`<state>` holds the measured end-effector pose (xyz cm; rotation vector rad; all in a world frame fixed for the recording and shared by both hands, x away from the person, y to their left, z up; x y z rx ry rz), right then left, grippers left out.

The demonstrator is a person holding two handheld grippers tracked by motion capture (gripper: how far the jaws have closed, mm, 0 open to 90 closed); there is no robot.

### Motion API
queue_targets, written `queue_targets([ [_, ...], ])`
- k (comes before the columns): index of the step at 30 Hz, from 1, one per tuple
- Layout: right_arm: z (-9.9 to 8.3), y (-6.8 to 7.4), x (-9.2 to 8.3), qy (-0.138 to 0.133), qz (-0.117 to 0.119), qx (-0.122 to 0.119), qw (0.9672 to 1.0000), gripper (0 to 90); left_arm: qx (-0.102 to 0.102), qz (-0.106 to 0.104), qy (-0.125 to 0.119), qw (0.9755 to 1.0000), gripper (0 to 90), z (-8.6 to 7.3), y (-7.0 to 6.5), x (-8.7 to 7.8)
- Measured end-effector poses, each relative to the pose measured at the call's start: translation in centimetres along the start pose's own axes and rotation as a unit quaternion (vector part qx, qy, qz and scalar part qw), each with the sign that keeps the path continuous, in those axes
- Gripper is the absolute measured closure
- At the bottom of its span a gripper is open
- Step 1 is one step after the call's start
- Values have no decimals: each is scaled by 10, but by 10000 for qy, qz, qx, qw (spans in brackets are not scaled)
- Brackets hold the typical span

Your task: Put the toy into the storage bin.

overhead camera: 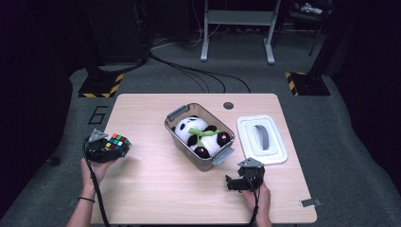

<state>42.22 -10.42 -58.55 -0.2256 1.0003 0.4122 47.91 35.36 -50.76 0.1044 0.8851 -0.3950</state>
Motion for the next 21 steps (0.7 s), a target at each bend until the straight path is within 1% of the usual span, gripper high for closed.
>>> queue_targets([
  [1, 0, 0, 0, 1, 0, 0, 10000, 0, 2, -5, -41, 10000, 340, 2, -2, -1],
  [2, 0, 0, 0, 3, 1, 11, 10000, 0, 30, -30, -10, 10000, 340, 2, -3, -2],
  [7, 0, 0, 0, 1, 0, -1, 10000, 0, 110, -110, -66, 9999, 340, 8, -11, -8],
  [8, 0, 0, 0, 1, 0, 0, 10000, 0, 137, -106, -85, 9998, 340, 9, -12, -9],
  [9, 0, 0, 0, 1, 1, 1, 10000, 0, 179, -124, -43, 9998, 340, 9, -14, -10],
  [10, 0, 0, 0, 0, 0, -1, 10000, 0, 199, -137, -68, 9997, 340, 11, -16, -11],
  [11, 0, 0, 0, 2, 0, 0, 10000, 0, 228, -162, -40, 9996, 340, 12, -18, -12],
  [17, 0, 0, 0, 1, 0, 0, 10000, 0, 352, -222, -131, 9990, 340, 21, -30, -19],
  [20, 0, 0, 0, 1, 1, 0, 10000, 0, 449, -254, -111, 9986, 340, 26, -35, -22],
  [21, 0, 0, 0, 1, 0, 0, 10000, 0, 450, -270, -124, 9985, 340, 28, -37, -23],
])
Point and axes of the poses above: each handheld gripper's, and its own axes: x roughly forward along the jaws, z roughly out of its top, y roughly to its left, the point moved 8 cm from there along x, roughly forward along the jaws, and after that the axes turned 14 degrees about y, right-handed, at the moved point
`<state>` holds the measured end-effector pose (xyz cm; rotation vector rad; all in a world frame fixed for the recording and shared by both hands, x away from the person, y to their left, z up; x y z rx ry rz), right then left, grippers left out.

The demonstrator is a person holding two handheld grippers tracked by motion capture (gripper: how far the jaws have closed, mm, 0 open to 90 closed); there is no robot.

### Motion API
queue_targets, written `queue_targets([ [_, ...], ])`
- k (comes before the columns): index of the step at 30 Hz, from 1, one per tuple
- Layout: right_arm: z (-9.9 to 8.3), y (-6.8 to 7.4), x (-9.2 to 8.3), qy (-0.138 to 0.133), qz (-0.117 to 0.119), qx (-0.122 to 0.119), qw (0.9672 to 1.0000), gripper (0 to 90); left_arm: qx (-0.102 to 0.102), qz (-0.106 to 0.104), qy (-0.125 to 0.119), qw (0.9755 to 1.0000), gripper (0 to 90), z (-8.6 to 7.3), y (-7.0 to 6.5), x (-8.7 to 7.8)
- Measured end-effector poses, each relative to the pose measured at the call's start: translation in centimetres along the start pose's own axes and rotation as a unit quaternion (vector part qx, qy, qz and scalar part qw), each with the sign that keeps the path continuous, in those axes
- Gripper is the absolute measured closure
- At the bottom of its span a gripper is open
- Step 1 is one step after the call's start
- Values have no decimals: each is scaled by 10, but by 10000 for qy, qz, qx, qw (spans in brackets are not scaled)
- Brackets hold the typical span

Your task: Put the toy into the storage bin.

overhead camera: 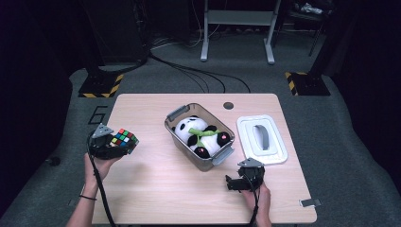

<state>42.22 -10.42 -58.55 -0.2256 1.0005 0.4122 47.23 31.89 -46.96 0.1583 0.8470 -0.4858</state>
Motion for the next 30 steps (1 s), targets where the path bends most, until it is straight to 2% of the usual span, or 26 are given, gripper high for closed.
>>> queue_targets([
  [14, 0, 0, 0, 0, 0, -1, 10000, 0, 323, -119, -107, 9994, 340, 25, -24, -10],
  [21, 0, 0, 0, 0, 0, 1, 10000, 0, 549, -191, -145, 9982, 340, 39, -37, -14],
  [30, 0, 0, 0, 0, 1, -1, 10000, 0, 740, -272, -221, 9966, 340, 55, -53, -14],
])
Point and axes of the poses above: each handheld gripper's, and its own axes: x roughly forward along the jaws, z roughly out of its top, y roughly to its left, the point moved 8 cm from there along x, roughly forward along the jaws, and after that the axes turned 14 degrees about y, right-handed, at the moved point
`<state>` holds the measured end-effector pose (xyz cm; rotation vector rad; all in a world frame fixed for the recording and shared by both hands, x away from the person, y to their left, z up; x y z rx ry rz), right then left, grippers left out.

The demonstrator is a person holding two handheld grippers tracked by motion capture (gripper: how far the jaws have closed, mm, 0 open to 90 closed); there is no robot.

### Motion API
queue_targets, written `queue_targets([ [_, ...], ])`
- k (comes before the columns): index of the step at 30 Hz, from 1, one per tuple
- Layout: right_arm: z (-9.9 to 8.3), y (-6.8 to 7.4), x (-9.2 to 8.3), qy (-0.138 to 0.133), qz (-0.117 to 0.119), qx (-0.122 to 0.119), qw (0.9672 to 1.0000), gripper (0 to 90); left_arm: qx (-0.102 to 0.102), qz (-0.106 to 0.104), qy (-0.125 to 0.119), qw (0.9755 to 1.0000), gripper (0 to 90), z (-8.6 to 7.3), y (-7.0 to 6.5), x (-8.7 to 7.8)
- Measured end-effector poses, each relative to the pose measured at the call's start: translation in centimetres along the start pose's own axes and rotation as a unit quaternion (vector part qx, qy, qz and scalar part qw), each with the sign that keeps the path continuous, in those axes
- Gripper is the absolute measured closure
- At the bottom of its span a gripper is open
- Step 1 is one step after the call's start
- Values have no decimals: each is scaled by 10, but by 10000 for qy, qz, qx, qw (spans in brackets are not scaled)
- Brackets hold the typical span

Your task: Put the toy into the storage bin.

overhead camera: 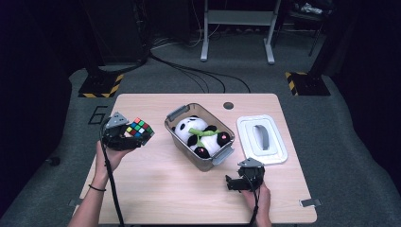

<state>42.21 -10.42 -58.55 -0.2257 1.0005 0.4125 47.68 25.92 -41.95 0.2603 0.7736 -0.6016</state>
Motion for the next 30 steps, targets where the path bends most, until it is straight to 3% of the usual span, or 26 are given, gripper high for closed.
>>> queue_targets([
  [15, 0, 0, 0, 4, 5, -12, 10000, 0, 223, -166, -37, 9996, 340, 28, -20, 5],
  [24, 0, -1, 0, 0, -15, -25, 10000, 0, 496, -328, -48, 9982, 340, 54, -46, 13],
  [30, 0, -1, 0, 1, -12, -32, 10000, 0, 528, -480, -39, 9974, 340, 66, -61, 23],
])
Point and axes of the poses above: each handheld gripper's, and its own axes: x roughly forward along the jaws, z roughly out of its top, y roughly to its left, the point moved 8 cm from there along x, roughly forward along the jaws, and after that the axes turned 14 degrees about y, right-handed, at the moved point
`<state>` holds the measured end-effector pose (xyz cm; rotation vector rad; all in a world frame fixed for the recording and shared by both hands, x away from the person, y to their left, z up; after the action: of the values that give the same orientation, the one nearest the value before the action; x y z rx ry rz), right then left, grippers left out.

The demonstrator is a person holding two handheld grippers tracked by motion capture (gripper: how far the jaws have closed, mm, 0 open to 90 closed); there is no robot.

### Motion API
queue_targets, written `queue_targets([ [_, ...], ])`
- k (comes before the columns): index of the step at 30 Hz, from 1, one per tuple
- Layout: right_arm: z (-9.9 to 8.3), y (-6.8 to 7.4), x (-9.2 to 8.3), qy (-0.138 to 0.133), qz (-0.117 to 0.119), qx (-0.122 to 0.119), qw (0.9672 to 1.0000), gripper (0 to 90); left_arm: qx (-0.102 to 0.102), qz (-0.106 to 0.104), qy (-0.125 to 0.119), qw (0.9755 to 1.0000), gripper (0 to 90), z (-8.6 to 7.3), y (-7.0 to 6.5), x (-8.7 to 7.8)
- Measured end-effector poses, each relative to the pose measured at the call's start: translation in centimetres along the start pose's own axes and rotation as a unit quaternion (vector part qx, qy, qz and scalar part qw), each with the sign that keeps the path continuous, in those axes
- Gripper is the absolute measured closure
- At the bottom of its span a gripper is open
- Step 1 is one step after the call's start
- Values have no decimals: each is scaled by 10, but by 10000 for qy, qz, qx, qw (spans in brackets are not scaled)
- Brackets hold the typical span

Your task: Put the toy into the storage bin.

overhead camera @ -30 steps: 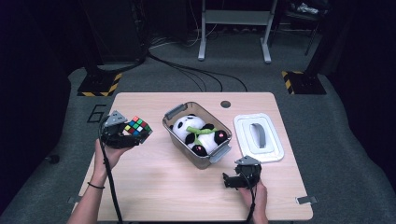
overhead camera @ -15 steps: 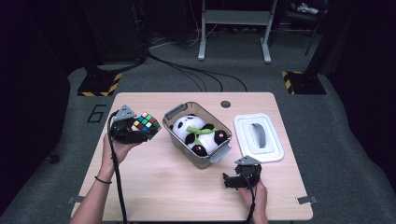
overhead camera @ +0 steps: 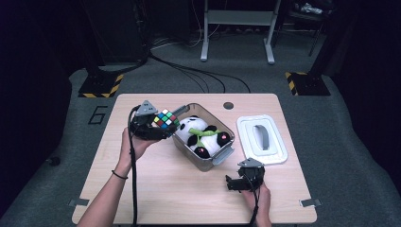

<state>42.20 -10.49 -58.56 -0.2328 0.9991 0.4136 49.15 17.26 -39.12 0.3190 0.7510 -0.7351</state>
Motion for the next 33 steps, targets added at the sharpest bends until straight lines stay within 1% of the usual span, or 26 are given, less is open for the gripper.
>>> queue_targets([
  [6, 0, 0, 0, -2, -4, -4, 10000, 0, -3, -146, 20, 9999, 340, 11, -11, 13],
  [8, 0, 0, 0, -2, 11, 2, 10000, 0, -5, -226, 11, 9997, 340, 14, -14, 17],
  [11, 0, 0, 0, -6, -5, 48, 10000, 0, 3, -269, 69, 9996, 340, 18, -19, 25],
  [12, 0, 0, 0, -7, -4, 50, 10000, 0, -7, -327, 80, 9994, 340, 19, -22, 29],
  [14, 1, 0, 0, -6, -5, 51, 10000, 0, -25, -368, 136, 9992, 340, 20, -27, 36],
  [18, 1, 0, 0, -15, -13, 21, 10000, 0, 27, -453, 181, 9988, 340, 25, -39, 46],
  [19, 1, 0, 0, -12, -13, 28, 10000, 0, 27, -482, 226, 9986, 339, 27, -41, 49],
  [20, 0, 0, 0, -9, -7, -13, 10000, 0, 4, -498, 232, 9985, 339, 28, -43, 52],
  [21, 0, 0, 0, -7, -10, -3, 10000, 0, -26, -558, 228, 9982, 339, 29, -46, 56],
  [23, 0, 0, 0, -8, -7, 18, 10000, 0, -2, -599, 302, 9978, 339, 31, -51, 62],
  [28, 0, 0, 0, -9, -8, 34, 10000, 0, -62, -655, 370, 9971, 339, 33, -62, 72],
  [30, 0, 0, 0, -7, -2, 24, 10000, 0, -137, -734, 373, 9965, 339, 33, -65, 76],
  [33, 0, 1, 0, -4, 21, 35, 10000, 0, -112, -789, 465, 9957, 339, 32, -73, 84],
])
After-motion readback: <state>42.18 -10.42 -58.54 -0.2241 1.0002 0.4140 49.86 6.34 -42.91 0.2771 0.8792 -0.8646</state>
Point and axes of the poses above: each handheld gripper's, and its own axes: x roughly forward along the jaws, z roughly out of its top, y roughly to its left, the point moved 8 cm from there along x, roughly forward along the jaws, and after that the axes turned 14 degrees about y, right-handed, at the moved point
